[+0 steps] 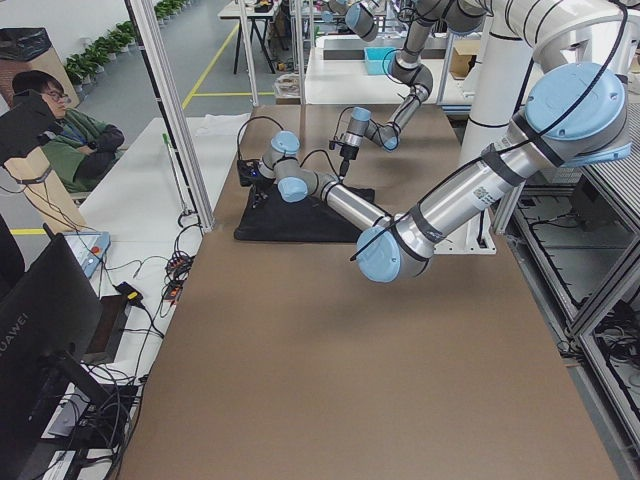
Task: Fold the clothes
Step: 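Move the right gripper to the shirt's near corner and lower it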
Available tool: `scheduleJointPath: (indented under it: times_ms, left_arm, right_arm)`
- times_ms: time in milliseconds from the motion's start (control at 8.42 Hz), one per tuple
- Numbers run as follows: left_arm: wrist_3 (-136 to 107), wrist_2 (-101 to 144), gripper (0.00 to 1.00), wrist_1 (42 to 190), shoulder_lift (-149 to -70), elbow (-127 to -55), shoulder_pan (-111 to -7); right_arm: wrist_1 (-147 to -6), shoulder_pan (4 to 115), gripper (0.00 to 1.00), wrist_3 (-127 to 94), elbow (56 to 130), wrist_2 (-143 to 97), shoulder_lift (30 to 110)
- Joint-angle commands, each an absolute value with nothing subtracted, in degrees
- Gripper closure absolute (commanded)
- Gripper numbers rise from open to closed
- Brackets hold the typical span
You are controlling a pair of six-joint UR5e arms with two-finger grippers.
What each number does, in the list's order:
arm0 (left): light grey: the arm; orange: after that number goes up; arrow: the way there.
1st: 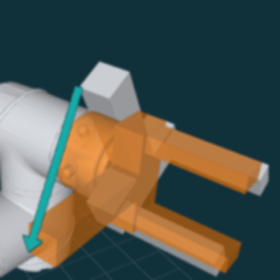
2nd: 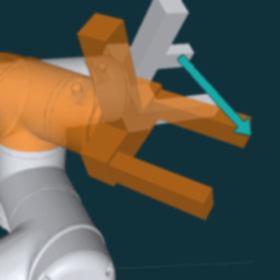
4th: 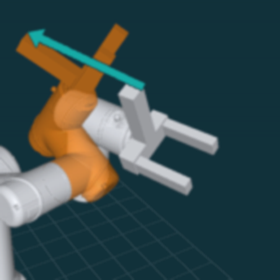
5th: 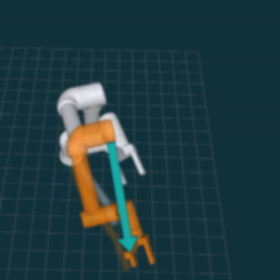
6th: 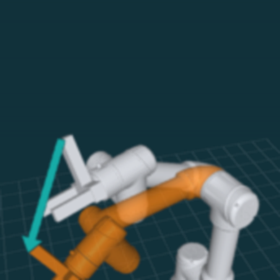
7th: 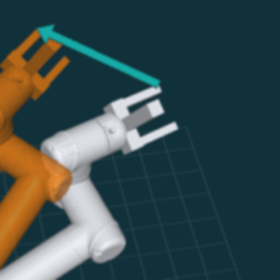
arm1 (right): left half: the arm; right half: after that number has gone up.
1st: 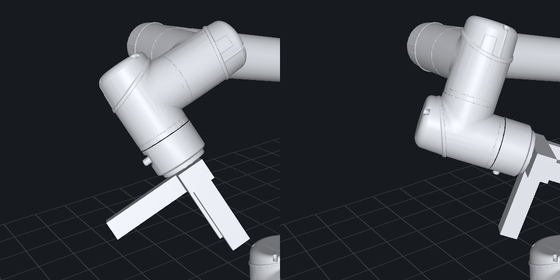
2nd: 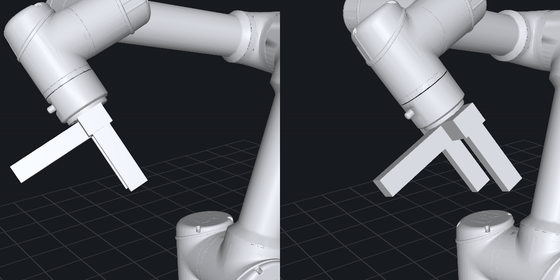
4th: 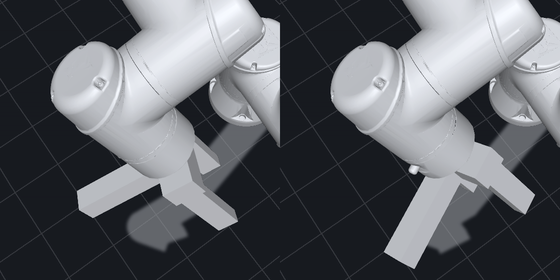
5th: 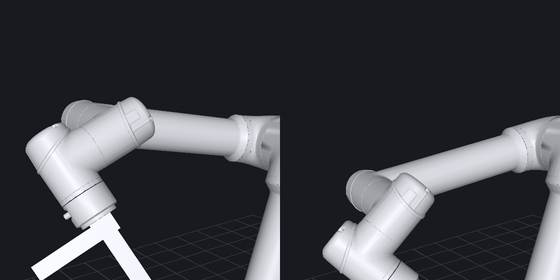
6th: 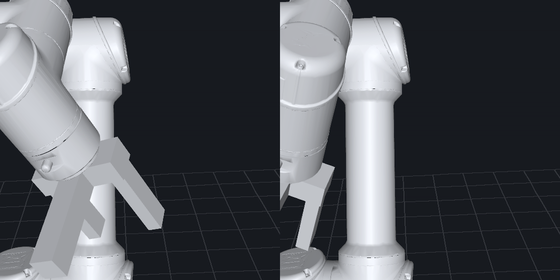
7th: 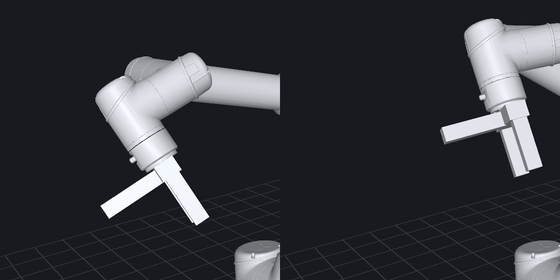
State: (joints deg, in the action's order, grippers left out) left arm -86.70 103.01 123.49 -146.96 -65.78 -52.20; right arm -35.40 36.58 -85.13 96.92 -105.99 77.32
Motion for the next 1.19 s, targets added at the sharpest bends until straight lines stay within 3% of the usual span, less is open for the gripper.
scheduleJointPath:
  times_ms: [0,1068]
  left_arm:
    - [-86.84,103.01,0.0,123.57,-146.87,-65.74,-52.12]
    - [-87.01,101.25,0.0,123.66,-146.95,-65.74,-50.98]
  right_arm:
    - [-35.42,32.71,0.06,-97.9,100.63,-101.9,77.43]
    - [-35.51,24.71,0.06,-96.68,99.32,-96.0,81.04]
